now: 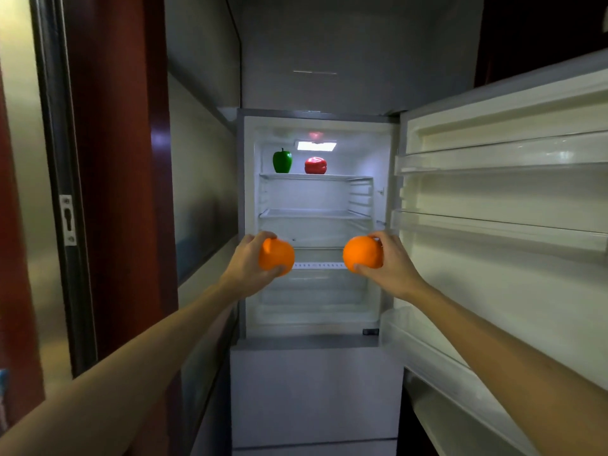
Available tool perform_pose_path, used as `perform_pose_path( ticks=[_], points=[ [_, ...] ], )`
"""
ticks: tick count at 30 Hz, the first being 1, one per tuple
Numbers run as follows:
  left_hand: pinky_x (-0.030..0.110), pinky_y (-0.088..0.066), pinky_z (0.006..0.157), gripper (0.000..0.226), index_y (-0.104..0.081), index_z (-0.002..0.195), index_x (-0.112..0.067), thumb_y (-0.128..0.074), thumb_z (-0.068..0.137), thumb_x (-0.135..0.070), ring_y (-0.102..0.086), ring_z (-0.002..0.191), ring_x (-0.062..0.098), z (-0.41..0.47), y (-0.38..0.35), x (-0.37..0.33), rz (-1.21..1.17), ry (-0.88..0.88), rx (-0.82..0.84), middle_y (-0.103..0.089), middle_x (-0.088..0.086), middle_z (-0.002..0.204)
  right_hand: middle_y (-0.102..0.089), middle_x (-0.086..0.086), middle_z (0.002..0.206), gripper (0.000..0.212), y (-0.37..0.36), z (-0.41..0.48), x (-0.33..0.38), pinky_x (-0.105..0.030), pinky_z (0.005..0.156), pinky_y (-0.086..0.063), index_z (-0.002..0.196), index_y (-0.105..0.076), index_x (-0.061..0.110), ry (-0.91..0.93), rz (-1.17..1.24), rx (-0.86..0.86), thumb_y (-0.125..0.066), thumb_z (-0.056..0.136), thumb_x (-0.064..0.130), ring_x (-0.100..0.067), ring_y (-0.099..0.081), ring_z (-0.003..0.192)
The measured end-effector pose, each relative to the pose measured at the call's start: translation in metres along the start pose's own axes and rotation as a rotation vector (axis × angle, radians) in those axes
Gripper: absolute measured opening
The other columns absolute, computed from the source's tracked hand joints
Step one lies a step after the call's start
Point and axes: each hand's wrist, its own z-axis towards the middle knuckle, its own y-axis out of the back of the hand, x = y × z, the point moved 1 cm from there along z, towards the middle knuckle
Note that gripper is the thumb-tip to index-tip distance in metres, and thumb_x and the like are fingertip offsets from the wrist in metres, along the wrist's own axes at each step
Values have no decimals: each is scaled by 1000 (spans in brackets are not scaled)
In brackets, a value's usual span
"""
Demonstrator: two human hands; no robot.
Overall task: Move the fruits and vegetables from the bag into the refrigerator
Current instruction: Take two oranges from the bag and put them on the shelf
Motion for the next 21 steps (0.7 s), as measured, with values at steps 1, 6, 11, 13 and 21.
perform_pose_path(
  ticks=[1, 6, 11, 13, 21],
  points=[
    [33, -42, 85, 73, -39, 134, -26, -81, 74, -33, -46, 119, 27, 4, -2, 3, -1, 2, 2, -42, 7, 135, -39, -6, 132, 69, -3, 6, -2, -30, 88, -40, 128, -41, 22, 1, -1, -4, -82, 73, 29, -20, -44, 111],
    [32, -41, 85, 73, -38, 135, -27, -80, 75, -34, -45, 118, 25, 24, -14, 19, -4, 5, -21, -42, 7, 136, -39, -7, 135, 70, -27, 37, -18, -38, 95, -44, 129, -40, 23, 19, -32, 31, -82, 73, 32, -27, -45, 119],
    [31, -41, 85, 72, -41, 134, -25, -81, 74, -34, -49, 115, 26, 48, -24, 41, 32, -22, -57, -45, 8, 133, -40, -10, 132, 71, -59, 77, -40, -32, 92, -39, 129, -42, 20, 36, -44, 48, -83, 72, 30, -29, -45, 119],
    [32, -43, 87, 73, -40, 133, -27, -81, 73, -34, -49, 115, 25, 63, -27, 48, 30, -10, -68, -44, 6, 133, -41, -11, 130, 73, -71, 94, -48, -30, 92, -38, 129, -44, 18, 44, -21, 33, -84, 70, 28, -30, -46, 119],
    [42, -48, 95, 75, -40, 135, -25, -81, 72, -37, -50, 117, 26, 123, -52, 67, 68, -67, -71, -45, 8, 135, -41, -10, 130, 78, -101, 169, -89, -35, 96, -41, 132, -43, 19, 113, -31, 94, -84, 68, 34, -28, -44, 120]
  ],
)
